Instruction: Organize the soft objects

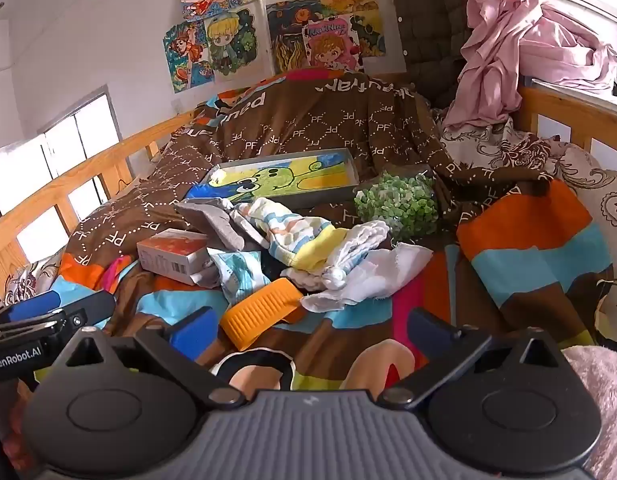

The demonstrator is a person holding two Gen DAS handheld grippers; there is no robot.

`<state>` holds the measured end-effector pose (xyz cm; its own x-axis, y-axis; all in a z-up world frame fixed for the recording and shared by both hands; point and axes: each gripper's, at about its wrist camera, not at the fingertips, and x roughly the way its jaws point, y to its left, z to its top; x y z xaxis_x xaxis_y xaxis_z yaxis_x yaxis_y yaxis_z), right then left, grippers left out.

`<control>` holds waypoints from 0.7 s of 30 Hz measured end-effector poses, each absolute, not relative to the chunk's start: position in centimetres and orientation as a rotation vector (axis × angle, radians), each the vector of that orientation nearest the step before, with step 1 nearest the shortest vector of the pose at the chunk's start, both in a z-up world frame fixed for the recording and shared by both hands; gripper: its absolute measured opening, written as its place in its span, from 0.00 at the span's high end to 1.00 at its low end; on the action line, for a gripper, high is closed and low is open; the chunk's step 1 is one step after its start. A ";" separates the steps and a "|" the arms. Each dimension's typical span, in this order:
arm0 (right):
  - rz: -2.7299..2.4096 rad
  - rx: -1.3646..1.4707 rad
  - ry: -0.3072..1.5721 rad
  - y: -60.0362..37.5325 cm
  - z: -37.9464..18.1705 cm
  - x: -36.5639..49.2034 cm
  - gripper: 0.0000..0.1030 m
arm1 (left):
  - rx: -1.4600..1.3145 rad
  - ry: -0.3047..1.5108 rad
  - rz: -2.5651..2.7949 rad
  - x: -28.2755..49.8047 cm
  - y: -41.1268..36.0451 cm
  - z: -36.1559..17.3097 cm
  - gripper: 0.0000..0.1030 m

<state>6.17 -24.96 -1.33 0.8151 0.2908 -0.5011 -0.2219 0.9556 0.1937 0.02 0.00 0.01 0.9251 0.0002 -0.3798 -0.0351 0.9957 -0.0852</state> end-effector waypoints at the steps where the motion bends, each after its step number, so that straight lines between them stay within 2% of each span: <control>1: 0.270 0.121 0.554 -24.9 -1.3 6.2 0.00 | -0.090 0.389 0.017 0.0 0.0 0.0 0.01; 21: 0.276 0.131 0.564 -24.9 -1.3 6.1 0.00 | -0.121 0.401 0.004 0.1 0.2 -0.2 0.01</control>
<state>6.15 -24.93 -1.35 0.8097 0.2930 -0.5084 -0.2215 0.9549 0.1976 0.09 0.23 -0.18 0.9208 -0.0204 -0.3894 -0.0275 0.9927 -0.1171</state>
